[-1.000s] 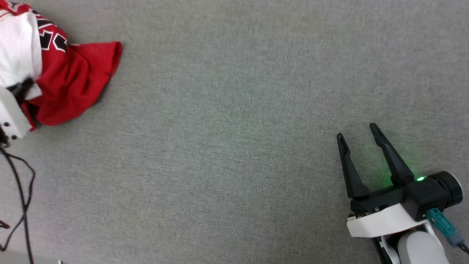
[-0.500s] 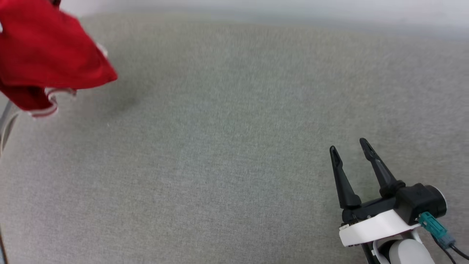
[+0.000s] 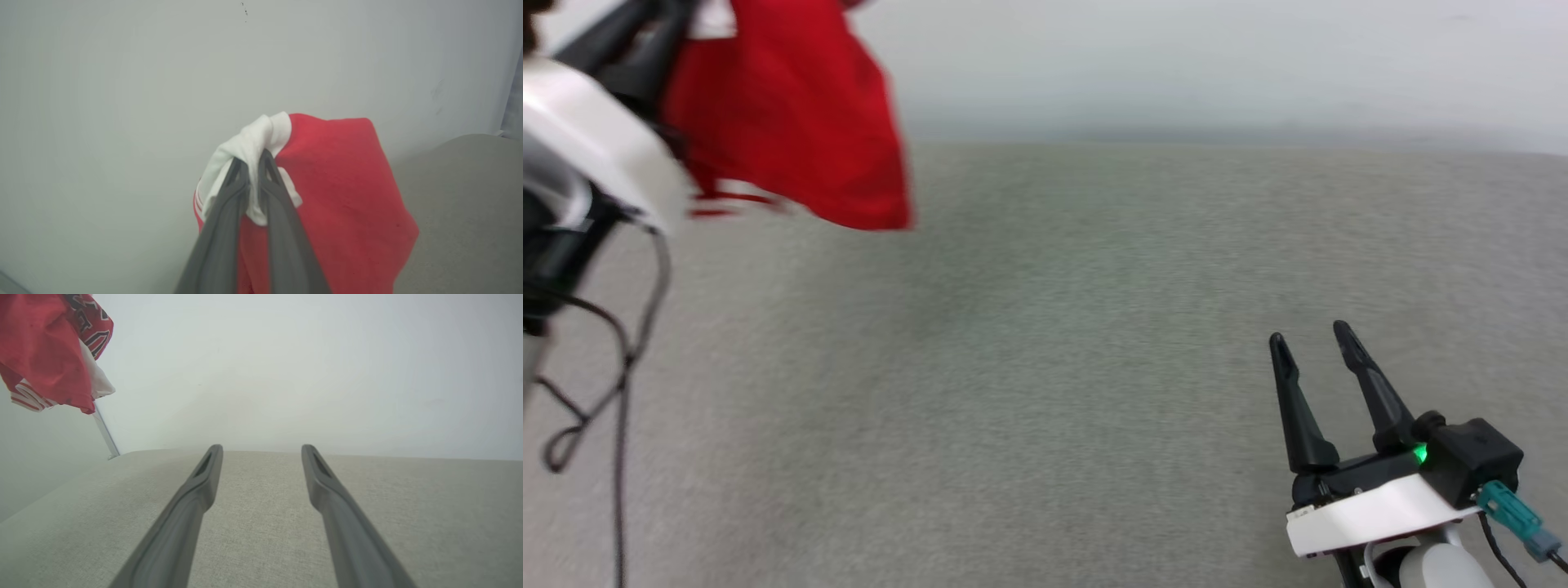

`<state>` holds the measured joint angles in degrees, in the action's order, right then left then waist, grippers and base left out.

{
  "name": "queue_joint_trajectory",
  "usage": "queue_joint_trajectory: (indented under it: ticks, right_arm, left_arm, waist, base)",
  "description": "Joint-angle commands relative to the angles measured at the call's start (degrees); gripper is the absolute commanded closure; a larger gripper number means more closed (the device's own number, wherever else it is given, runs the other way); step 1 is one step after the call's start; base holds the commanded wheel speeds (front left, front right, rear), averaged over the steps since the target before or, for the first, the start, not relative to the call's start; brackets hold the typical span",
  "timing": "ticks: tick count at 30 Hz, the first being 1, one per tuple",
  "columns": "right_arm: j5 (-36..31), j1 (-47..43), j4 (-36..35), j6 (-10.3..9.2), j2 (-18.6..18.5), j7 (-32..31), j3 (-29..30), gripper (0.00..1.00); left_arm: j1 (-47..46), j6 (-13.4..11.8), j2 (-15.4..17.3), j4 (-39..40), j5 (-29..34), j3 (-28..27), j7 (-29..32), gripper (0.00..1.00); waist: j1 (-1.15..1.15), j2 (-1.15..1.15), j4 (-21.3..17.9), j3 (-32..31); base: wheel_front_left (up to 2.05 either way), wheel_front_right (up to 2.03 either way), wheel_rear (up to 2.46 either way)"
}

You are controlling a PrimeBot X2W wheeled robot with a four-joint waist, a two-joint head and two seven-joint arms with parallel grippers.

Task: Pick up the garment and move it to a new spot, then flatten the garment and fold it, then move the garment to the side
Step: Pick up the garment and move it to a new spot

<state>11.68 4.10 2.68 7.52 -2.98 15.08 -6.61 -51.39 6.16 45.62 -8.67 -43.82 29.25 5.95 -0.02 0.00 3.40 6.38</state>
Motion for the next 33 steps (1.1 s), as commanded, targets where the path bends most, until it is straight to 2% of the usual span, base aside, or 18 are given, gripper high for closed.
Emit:
queue_joint_trajectory:
  ticks: [1, 7, 12, 18, 24, 25, 26, 29, 33]
  right_arm:
    - [0.43, -0.79, 0.03, -0.06, 0.18, 0.14, 0.33, 0.00]
    - [0.66, -0.64, -0.32, -0.06, 0.18, 0.14, 1.88, 0.00]
    - [0.77, 0.11, -0.60, -0.06, 0.19, 0.14, 2.67, 0.00]
    - [1.28, 0.72, -1.03, -0.05, 0.20, 0.14, 3.24, 0.00]
    - [1.63, 1.20, -1.08, -0.05, 0.19, 0.14, 3.11, 0.00]
    - [1.60, 1.24, -1.09, -0.05, 0.20, 0.14, 3.15, 0.00]
    - [1.53, 1.23, -1.07, -0.05, 0.19, 0.14, 3.24, 0.00]
    - [0.80, 1.23, -0.85, -0.05, 0.20, 0.14, 3.01, 0.00]
    - [-1.10, 1.32, -0.37, -0.05, 0.19, 0.14, 2.99, 0.00]
  left_arm:
    - [0.48, -0.56, -1.18, 1.06, 0.36, 0.73, 0.24, 1.00]
    - [2.69, -2.38, -5.69, 5.23, 2.36, 5.03, 0.69, 1.00]
    - [4.77, -2.85, -9.27, 4.86, 4.32, 8.79, -0.27, 1.00]
    - [7.85, -1.96, -13.99, -2.14, 6.84, 14.43, -2.69, 1.00]
    - [10.61, -1.45, -20.20, -12.05, 8.64, 18.75, -7.50, 1.00]
    - [10.86, -1.63, -21.22, -13.57, 8.72, 19.06, -8.35, 0.63]
    - [11.18, -1.81, -22.43, -15.04, 8.73, 19.37, -9.25, 0.00]
    - [11.44, -1.37, -25.22, -18.58, 8.92, 20.30, -11.54, 0.00]
    - [10.78, -1.13, -27.39, -21.45, 9.05, 20.36, -15.41, 0.00]
  waist:
    - [0.02, 0.00, -2.97, -1.48]
    - [0.02, 0.00, -8.66, -1.23]
    - [0.02, 0.00, -13.44, 0.42]
    - [0.02, 0.00, -16.99, 2.93]
    - [0.02, 0.00, -18.31, 4.31]
    - [0.02, 0.00, -18.31, 4.40]
    - [0.02, 0.00, -18.24, 4.43]
    - [0.02, 0.00, -17.57, 4.07]
    - [0.02, 0.00, -15.61, 2.40]
  base:
    - [0.00, 0.00, 0.00]
    - [0.00, 0.00, 0.00]
    - [0.00, 0.00, 0.00]
    - [0.00, 0.00, 0.00]
    - [0.00, 0.00, 0.00]
    - [0.00, 0.00, 0.00]
    - [0.00, 0.00, 0.00]
    - [0.00, 0.00, 0.00]
    - [0.00, 0.00, 0.00]
